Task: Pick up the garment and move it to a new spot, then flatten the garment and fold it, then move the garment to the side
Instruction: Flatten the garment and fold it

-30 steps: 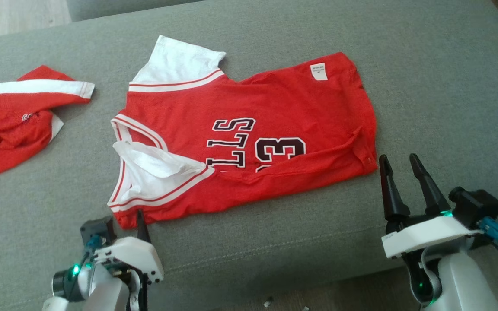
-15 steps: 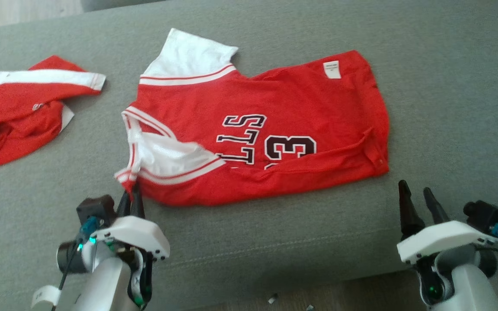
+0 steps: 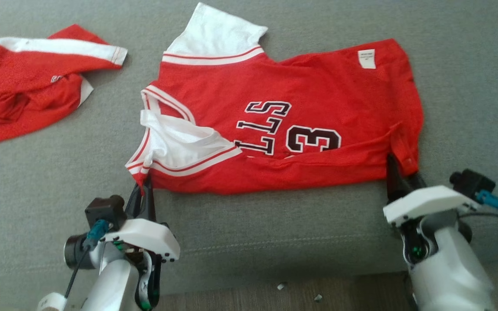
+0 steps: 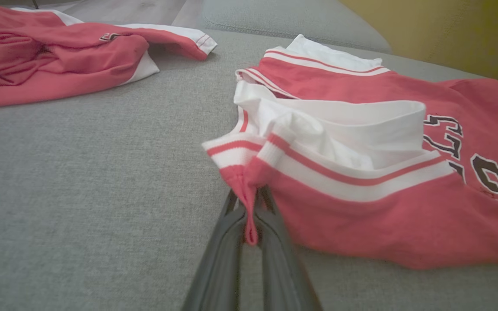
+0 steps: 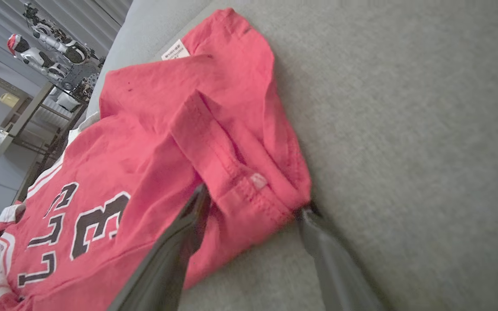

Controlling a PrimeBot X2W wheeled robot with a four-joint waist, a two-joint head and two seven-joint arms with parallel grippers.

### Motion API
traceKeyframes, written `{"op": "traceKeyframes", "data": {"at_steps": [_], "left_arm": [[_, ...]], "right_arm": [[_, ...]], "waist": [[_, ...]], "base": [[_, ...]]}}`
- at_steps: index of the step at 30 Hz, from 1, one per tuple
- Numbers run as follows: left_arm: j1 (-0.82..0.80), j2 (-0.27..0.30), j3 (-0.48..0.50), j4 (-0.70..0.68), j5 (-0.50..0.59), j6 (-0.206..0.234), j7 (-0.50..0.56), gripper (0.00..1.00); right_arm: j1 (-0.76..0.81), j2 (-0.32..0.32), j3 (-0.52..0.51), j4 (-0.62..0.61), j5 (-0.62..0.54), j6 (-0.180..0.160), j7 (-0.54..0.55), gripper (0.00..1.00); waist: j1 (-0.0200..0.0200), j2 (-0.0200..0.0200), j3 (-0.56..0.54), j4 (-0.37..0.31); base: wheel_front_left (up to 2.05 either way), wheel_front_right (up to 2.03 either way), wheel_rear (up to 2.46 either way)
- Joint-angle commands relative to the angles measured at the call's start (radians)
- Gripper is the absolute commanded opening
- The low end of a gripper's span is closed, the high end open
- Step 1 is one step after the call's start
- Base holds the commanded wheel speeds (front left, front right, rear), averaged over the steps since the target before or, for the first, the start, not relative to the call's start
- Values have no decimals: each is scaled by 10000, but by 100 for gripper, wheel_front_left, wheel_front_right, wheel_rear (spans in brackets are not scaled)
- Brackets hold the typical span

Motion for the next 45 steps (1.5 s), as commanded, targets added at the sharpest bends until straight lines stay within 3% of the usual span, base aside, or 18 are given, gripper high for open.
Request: {"op": "traceKeyframes", "data": {"at_steps": [1, 22, 23, 24, 25, 35, 45], "left_arm": [[-331, 79, 230, -381, 72, -9, -123, 0], [-235, 75, 156, -578, -256, 255, -124, 0], [-217, 75, 177, -557, -255, 257, -124, 0], [-198, 75, 198, -539, -255, 262, -124, 0], [-177, 75, 216, -523, -256, 265, -124, 0], [339, 74, 393, -410, -371, 264, -124, 0], [1105, 74, 211, -232, -388, 90, -124, 0]], "right_arm": [[-501, 46, 86, 130, -308, 63, -243, 100], [-1349, 47, 641, 1683, -176, 63, -1431, 100], [-1365, 47, 654, 1731, -185, 63, -1460, 89], [-1378, 47, 663, 1778, -205, 63, -1486, 15], [-1385, 47, 671, 1820, -242, 63, -1516, 0], [-1193, -124, 640, 1873, -640, 63, -1576, 0], [-758, -655, 1161, 1231, -362, 63, -626, 0]], "waist": [[0, 0, 90, 121], [0, 0, -122, 44], [0, 0, -151, 37], [0, 0, -180, 32], [0, 0, -214, 30], [0, 0, -669, 69], [0, 0, -1009, 223]], "base": [[0, 0, 0], [0, 0, 0], [0, 0, 0], [0, 0, 0], [0, 0, 0], [0, 0, 0], [0, 0, 0]]}}
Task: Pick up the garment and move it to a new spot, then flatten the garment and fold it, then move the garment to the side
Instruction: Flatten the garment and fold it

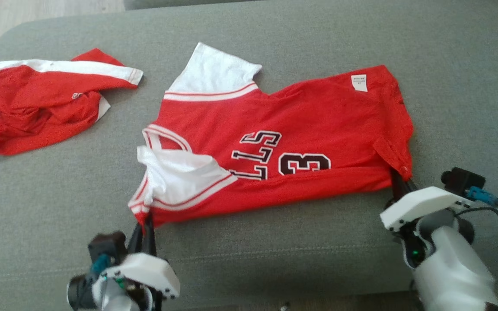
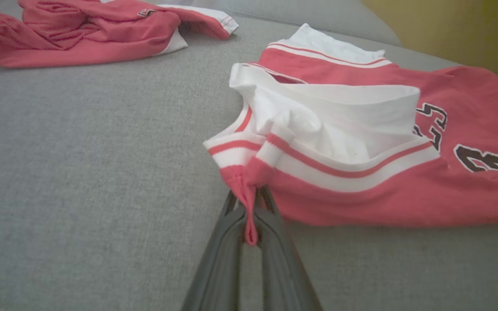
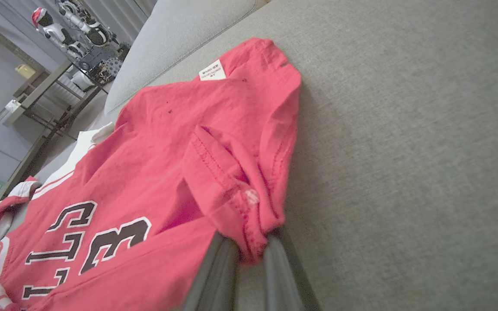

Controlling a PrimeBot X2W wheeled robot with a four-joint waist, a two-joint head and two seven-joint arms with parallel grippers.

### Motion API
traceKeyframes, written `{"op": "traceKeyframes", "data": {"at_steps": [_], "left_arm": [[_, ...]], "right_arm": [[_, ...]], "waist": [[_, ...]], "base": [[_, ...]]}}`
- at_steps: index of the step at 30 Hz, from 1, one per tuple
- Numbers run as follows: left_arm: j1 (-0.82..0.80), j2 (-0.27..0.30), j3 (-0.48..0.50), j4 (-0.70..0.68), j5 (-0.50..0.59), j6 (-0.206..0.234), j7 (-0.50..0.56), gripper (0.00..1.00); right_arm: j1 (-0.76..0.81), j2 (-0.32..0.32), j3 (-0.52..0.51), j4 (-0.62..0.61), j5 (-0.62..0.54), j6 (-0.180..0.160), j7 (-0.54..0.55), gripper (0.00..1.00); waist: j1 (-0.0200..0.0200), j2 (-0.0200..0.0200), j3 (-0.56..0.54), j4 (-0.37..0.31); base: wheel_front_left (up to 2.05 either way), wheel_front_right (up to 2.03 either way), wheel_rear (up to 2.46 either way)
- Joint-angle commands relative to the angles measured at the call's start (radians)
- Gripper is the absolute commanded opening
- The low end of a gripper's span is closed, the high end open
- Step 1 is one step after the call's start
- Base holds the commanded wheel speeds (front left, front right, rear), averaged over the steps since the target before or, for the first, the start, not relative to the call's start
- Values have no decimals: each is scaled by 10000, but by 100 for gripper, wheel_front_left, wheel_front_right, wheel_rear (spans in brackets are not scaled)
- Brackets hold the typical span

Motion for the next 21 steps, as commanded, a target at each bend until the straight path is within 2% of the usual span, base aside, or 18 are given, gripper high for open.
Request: {"op": "traceKeyframes", "data": {"at_steps": [1, 12, 21], "left_arm": [[-67, 72, 266, -234, -65, -19, -124, 0], [902, 72, -197, -234, -138, -58, -124, 0], [1035, 72, -628, -184, -287, 72, -124, 0]], "right_arm": [[-36, -160, 273, -359, 91, 63, 16, 0], [716, -1007, 629, -1234, 417, 63, 1244, 0], [1277, -1071, 568, -1902, 420, 63, 1884, 0]], "waist": [[0, 0, -49, 30], [0, 0, -524, 28], [0, 0, -645, -91]], "base": [[0, 0, 0], [0, 0, 0], [0, 0, 0]]}}
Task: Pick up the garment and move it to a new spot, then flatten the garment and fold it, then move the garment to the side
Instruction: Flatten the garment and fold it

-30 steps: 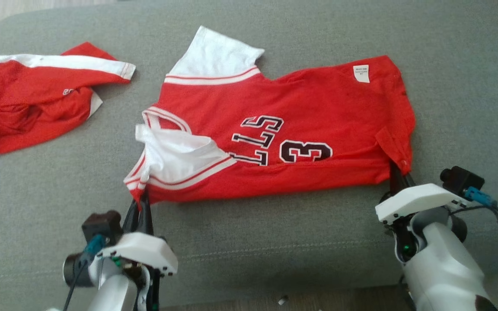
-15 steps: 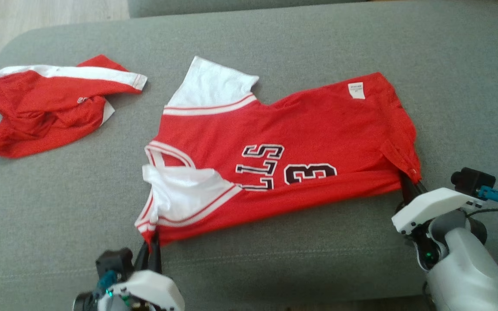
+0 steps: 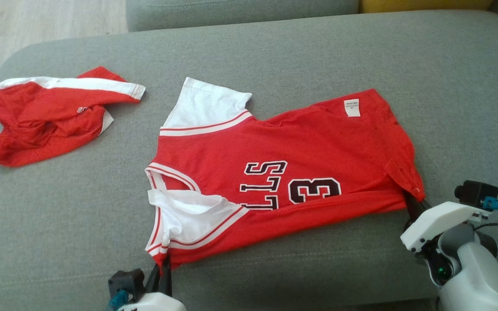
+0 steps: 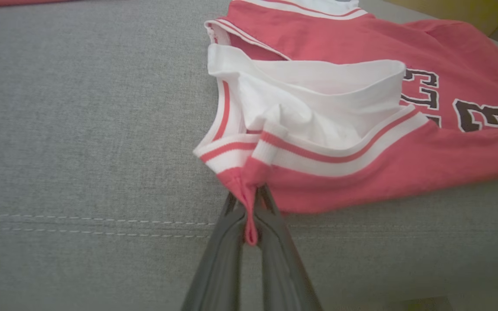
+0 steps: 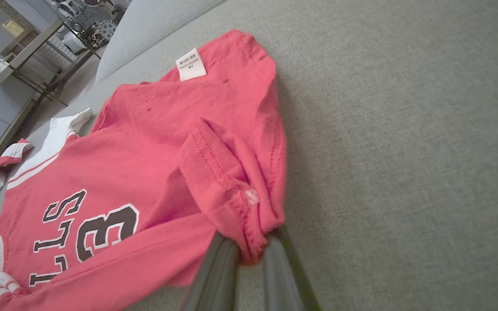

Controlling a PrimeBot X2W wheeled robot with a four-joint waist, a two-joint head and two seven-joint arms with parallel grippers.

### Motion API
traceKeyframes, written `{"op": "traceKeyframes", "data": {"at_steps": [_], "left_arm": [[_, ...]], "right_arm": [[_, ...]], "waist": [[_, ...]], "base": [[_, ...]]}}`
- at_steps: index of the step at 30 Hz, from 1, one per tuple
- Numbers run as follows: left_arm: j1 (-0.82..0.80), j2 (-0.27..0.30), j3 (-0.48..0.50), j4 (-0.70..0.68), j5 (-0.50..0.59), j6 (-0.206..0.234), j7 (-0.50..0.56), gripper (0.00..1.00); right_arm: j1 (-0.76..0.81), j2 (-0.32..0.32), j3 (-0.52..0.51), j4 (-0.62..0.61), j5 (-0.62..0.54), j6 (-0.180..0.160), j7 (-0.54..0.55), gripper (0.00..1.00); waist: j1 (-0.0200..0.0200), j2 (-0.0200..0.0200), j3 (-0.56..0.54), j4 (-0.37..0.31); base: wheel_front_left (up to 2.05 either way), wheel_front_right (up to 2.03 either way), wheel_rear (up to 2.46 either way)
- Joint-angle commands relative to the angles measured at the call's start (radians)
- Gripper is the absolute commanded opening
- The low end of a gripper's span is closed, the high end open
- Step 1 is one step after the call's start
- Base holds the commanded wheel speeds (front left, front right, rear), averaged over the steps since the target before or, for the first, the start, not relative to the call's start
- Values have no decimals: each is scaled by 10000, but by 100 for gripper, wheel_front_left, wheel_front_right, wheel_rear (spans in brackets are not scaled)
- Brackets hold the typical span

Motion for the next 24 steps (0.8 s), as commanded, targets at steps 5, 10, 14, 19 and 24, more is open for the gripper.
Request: {"op": "traceKeyframes", "data": {"at_steps": [5, 10, 14, 19, 24], "left_arm": [[-311, 103, 281, -256, -18, 177, -124, 100], [-279, 231, 389, -349, -41, 281, -124, 100], [-242, 288, 655, -821, -53, 444, -124, 100], [-207, 267, 1076, -2029, -12, 422, -124, 100], [-110, 195, 1462, -3130, 88, 378, -124, 100]], "right_arm": [[207, -24, -110, -708, -118, 63, 48, 100], [401, 13, -709, -1173, -444, 63, -95, 100], [605, 168, -1149, -1722, -735, 63, -226, 100], [948, 472, -1511, -2823, -1139, 63, -546, 100], [1281, 854, -1879, -3835, -963, 63, -812, 100]], "waist": [[0, -1, 10, -44], [0, -1, -103, -94], [0, -1, -254, -123], [0, -1, -427, -181], [0, -1, -563, -242]], "base": [[0, 0, 0], [0, 0, 0], [0, 0, 0], [0, 0, 0], [0, 0, 0]]}}
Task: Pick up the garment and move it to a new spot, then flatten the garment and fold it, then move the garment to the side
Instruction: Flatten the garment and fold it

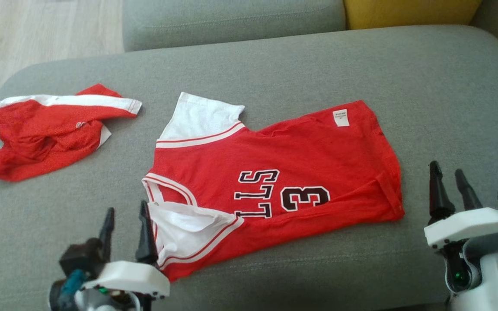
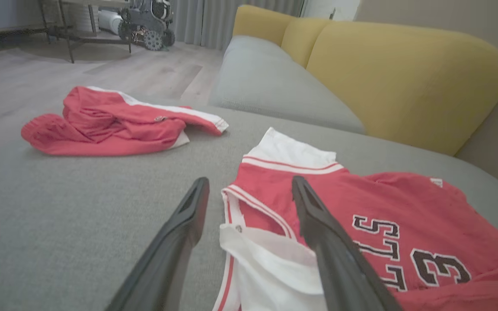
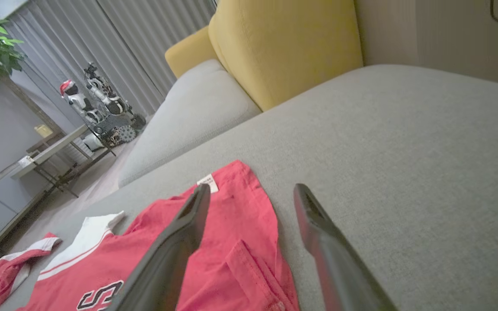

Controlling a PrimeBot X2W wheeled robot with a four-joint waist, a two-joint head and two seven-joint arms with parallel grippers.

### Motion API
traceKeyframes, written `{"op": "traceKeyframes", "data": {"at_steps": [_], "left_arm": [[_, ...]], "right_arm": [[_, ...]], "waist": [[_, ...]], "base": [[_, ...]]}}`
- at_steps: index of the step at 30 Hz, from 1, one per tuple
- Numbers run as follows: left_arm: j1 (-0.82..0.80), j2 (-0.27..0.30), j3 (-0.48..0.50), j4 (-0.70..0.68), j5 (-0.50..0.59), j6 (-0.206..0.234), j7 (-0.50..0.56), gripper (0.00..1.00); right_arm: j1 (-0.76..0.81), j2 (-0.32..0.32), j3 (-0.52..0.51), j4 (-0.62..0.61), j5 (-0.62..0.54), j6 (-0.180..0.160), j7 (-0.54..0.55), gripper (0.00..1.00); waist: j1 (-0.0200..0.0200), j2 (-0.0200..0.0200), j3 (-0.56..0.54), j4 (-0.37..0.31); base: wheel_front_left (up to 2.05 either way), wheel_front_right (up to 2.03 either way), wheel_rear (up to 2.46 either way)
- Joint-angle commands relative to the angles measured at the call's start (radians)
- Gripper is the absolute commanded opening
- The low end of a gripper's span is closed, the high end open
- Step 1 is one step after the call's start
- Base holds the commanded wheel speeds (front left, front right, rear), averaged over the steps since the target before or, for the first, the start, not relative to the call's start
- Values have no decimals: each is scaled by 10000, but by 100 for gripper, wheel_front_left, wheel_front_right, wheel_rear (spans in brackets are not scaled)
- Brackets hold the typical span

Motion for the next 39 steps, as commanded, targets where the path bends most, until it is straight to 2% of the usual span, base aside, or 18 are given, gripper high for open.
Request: {"op": "traceKeyframes", "data": {"at_steps": [1, 7, 14, 17, 21, 25, 29, 30, 35, 39], "left_arm": [[-169, 6, 440, -532, 105, -31, -124, 100], [-213, -77, 616, -1343, 324, -159, -124, 100], [-1248, 21, 440, -904, 632, -525, -81, 100], [-2419, 471, 270, -511, 929, -818, 501, 100], [-4325, 1289, 159, -28, 1258, -1339, 1806, 100], [-6199, 2261, -87, 713, 1457, -2278, 3471, 100], [-7733, 2971, -232, 1870, 1271, -2964, 4939, 100], [-8329, 3228, -357, 2465, 1055, -3138, 5647, 100], [-9480, 3904, -913, 3698, 898, -3288, 6835, 100], [-10132, 4403, -1358, 4568, 1075, -3309, 7052, 100]], "right_arm": [[-77, 1, 245, -599, 15, 63, -183, 100], [477, 123, 729, -2080, -349, 63, -514, 100], [433, 186, 1135, -3038, -1060, 63, -294, 100], [138, 238, 1349, -3364, -1258, 63, -115, 100], [-452, 293, 1767, -3663, -1479, 63, 114, 100], [-1193, 336, 2260, -3773, -1595, 63, 231, 100], [-1921, 401, 2794, -3723, -1558, 63, 221, 100], [-2225, 435, 3065, -3672, -1524, 63, 182, 100], [-2766, 495, 3554, -3514, -1425, 63, 42, 100], [-3015, 522, 3806, -3453, -1359, 63, -70, 100]], "waist": [[0, 0, -48, -40], [0, 0, -5, -201], [0, 0, 522, -547], [0, 0, 949, -746], [0, 0, 1623, -1134], [0, 0, 2321, -1601], [0, 0, 2911, -2124], [0, 0, 3145, -2374], [0, 0, 3584, -2838], [0, 0, 3876, -3105]], "base": [[0, 0, 0], [0, 0, 0], [0, 0, 0], [0, 0, 0], [0, 0, 0], [0, 0, 0], [0, 0, 0], [0, 0, 0], [0, 0, 0], [0, 0, 0]]}}
